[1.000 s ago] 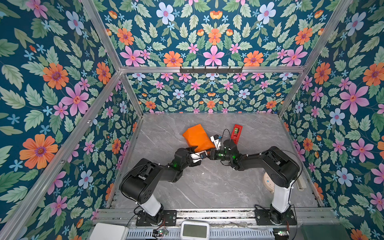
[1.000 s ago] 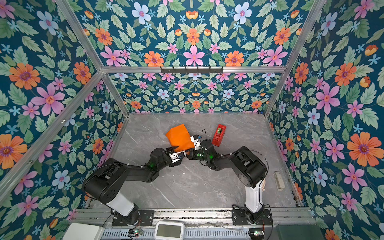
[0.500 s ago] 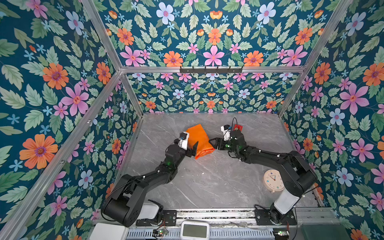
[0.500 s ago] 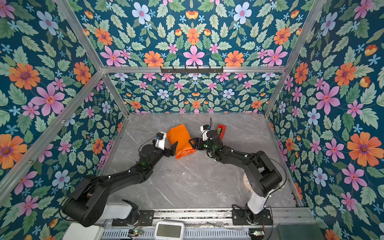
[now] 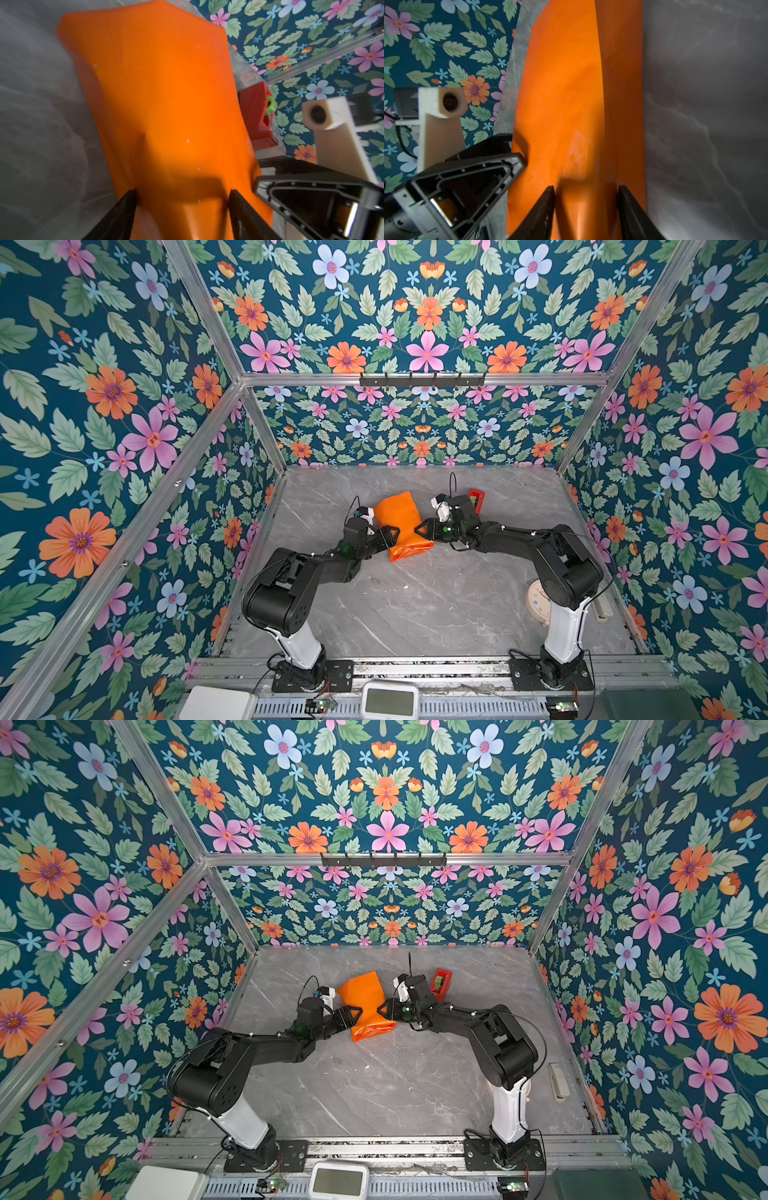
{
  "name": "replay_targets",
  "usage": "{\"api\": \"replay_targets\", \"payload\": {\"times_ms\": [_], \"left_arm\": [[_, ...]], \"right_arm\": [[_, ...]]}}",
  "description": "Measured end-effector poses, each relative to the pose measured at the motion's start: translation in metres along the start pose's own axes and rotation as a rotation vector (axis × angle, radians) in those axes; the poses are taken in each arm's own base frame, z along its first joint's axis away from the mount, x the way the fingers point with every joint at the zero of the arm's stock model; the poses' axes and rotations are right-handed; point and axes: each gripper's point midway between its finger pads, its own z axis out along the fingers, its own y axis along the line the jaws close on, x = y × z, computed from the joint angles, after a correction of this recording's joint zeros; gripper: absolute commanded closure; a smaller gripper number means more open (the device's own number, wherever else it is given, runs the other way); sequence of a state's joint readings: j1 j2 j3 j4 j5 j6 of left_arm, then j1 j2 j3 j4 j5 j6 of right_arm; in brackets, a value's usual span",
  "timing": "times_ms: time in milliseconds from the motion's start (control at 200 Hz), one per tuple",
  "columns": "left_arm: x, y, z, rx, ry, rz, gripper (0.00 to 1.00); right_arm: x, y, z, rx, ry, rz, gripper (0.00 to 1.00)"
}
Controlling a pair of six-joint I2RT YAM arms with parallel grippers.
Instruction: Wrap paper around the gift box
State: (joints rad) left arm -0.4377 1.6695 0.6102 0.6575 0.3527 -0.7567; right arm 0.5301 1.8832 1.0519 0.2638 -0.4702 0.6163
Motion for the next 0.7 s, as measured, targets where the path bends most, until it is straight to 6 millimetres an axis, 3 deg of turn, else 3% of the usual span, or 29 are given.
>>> {"api": "replay_targets", "payload": {"times_ms": [65, 150, 215, 315, 435, 580, 700], "left_arm": [[0.018, -0.006, -0.007, 0.022, 0.022, -0.005, 0.24], [0.036, -0.01, -0.02, 0.052, 0.048, -0.027, 0.17], [0.04, -0.007, -0.026, 0.056, 0.066, -0.048, 0.14], [0.02, 0.003, -0.022, 0.019, 0.026, -0.079, 0.12], [0.009, -0.001, -0.002, 0.027, 0.029, -0.08, 0.15], [0.008, -0.01, 0.015, 0.05, 0.056, -0.094, 0.16], [-0.005, -0.027, 0.016, 0.081, 0.025, -0.073, 0.15]], "right_arm": [[0.023, 0.0, -0.015, -0.009, 0.013, 0.025, 0.52], [0.052, 0.001, -0.034, -0.011, 0.034, 0.036, 0.35], [0.063, -0.001, -0.047, 0.011, 0.04, 0.051, 0.26], [0.042, -0.01, -0.053, 0.064, -0.029, 0.062, 0.22], [0.026, -0.025, -0.028, 0.093, -0.027, 0.094, 0.24], [0.005, -0.012, -0.003, 0.012, -0.027, 0.107, 0.25], [-0.013, -0.003, -0.011, -0.001, -0.071, 0.098, 0.25]]}}
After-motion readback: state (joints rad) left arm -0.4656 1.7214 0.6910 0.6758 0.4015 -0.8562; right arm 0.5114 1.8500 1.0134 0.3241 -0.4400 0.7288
